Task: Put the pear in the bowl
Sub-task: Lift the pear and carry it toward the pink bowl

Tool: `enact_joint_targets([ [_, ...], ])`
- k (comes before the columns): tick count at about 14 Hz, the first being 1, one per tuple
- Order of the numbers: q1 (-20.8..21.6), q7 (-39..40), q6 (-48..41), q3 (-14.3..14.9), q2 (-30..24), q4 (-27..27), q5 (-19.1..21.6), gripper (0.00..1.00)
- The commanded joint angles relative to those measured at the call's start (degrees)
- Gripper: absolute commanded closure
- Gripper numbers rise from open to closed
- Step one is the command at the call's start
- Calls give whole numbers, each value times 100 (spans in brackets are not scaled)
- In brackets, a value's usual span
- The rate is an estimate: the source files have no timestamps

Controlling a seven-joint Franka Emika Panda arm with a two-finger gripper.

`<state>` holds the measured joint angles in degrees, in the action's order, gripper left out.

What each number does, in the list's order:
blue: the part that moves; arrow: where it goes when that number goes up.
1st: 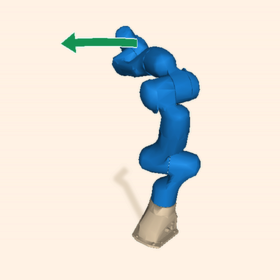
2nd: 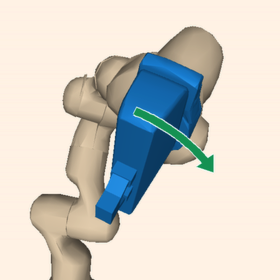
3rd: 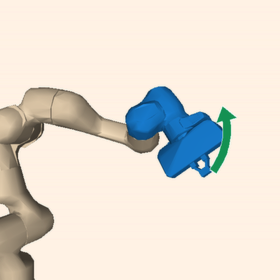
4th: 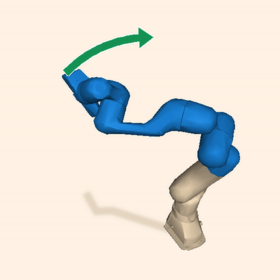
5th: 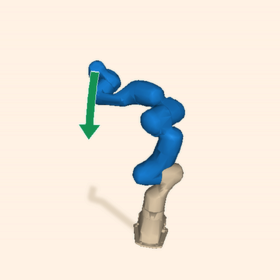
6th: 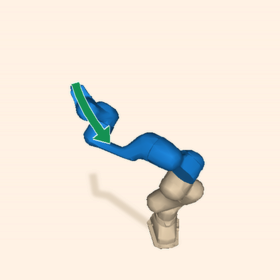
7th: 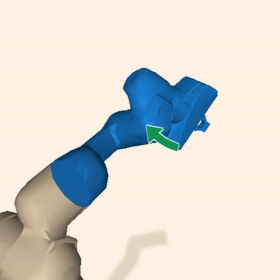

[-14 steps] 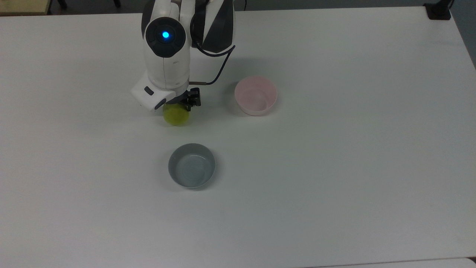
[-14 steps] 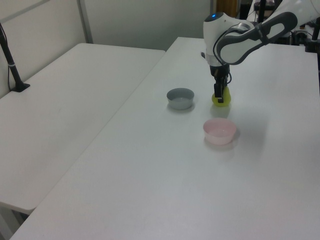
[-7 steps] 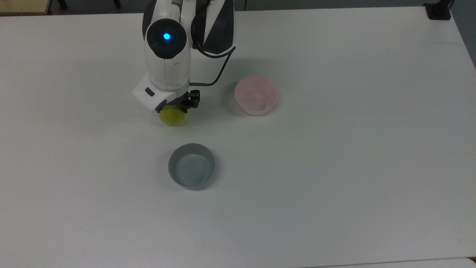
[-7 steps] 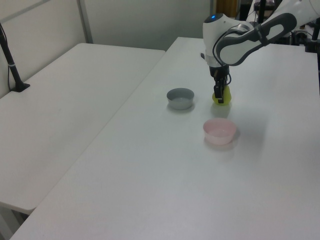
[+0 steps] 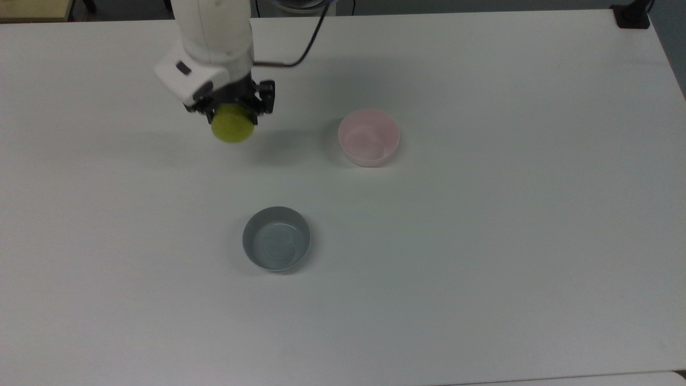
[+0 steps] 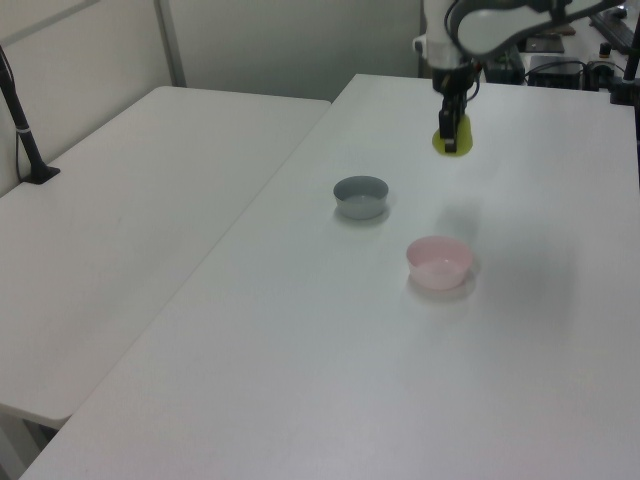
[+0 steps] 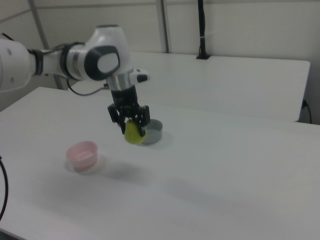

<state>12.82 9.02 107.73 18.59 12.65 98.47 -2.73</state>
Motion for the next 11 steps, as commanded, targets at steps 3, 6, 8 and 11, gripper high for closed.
enact_joint_targets([
  [3, 516, -240, -375, 39, -254, -143, 114, 69],
  [6, 1229, -672, -375, 39, -289, -135, 123, 68],
  [8, 1660, -918, -366, 13, -281, -108, 123, 68],
  [11, 1925, -1113, -331, -40, -211, -21, 123, 67],
])
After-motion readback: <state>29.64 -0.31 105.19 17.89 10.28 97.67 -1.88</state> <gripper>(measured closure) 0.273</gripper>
